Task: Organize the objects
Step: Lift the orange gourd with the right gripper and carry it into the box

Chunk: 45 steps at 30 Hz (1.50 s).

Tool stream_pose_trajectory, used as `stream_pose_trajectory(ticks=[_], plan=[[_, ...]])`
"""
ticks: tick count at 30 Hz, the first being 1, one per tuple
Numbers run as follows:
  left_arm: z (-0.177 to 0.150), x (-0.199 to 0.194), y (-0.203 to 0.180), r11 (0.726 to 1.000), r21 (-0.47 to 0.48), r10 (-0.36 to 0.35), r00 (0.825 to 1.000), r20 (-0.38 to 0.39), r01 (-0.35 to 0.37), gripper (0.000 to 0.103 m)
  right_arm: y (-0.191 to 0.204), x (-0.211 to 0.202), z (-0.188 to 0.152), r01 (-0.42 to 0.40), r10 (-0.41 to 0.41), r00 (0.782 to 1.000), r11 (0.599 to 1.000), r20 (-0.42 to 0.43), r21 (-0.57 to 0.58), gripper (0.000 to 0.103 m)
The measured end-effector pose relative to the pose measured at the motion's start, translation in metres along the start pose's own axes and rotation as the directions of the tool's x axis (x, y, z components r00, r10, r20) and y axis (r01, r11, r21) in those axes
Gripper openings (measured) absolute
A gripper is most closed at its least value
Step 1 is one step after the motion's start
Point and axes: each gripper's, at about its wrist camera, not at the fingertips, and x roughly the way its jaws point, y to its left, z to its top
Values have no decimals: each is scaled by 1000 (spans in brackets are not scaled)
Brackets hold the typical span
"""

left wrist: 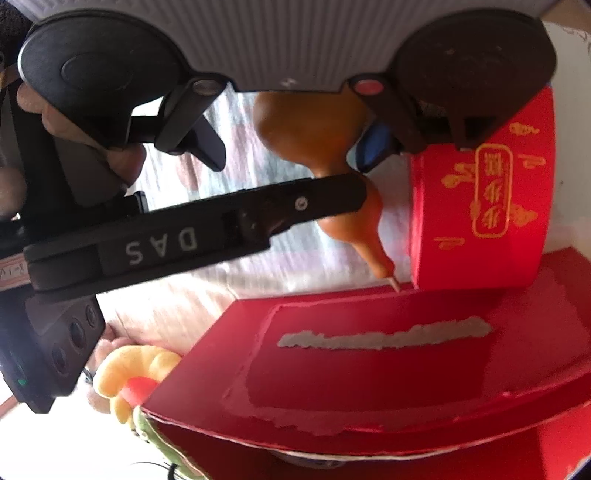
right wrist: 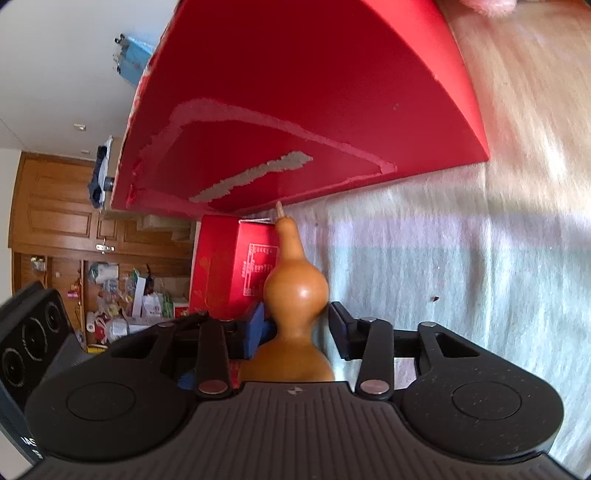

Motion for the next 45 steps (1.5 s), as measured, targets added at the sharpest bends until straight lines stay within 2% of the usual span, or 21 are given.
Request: stream_pose_trajectory(ticks=[8,13,17,21,24,25,27,32,35,38,40,45], plan=[[5,6,-9,996,90,-25,999,-33,28,78,-9,-10,-4,6,-6,1000,1000,14,13,35],[11,9,-24,984,166,-57,996,-64,66,75,-16,-32,-12,8,-14,997,997,81,74,34],[13,4,-42,960,262,-84,994,-75,101,72,-25,-59,-23,5,-24,989,992,148,128,34],[16,-6,-59,923,355,-128,989,-78,147,70,-28,-87,-35,3,-42,973,986,225,168,34],[18,-19,-69,888,422,-167,983,-77,184,70,-28,-109,-43,8,-61,957,983,285,184,34],[18,-22,-72,875,442,-180,981,-75,195,70,-11,-104,-48,10,-68,950,982,304,190,34],[19,-32,-79,847,488,-208,976,-66,213,70,-1,-116,-53,13,-81,935,981,346,194,33],[26,-60,-92,785,571,-282,959,-16,240,70,25,-136,-61,18,-101,883,983,459,182,33],[33,-80,-98,760,604,-323,946,34,238,70,50,-141,-57,30,-103,847,989,521,148,33],[46,-99,-98,748,629,-346,933,95,213,70,75,-140,-42,56,-98,819,994,565,91,33],[56,-112,-92,749,636,-349,927,141,185,70,88,-137,-28,62,-79,806,997,586,49,33],[80,-142,-64,780,614,-330,912,244,118,70,112,-128,17,72,-27,799,996,600,-51,33]])
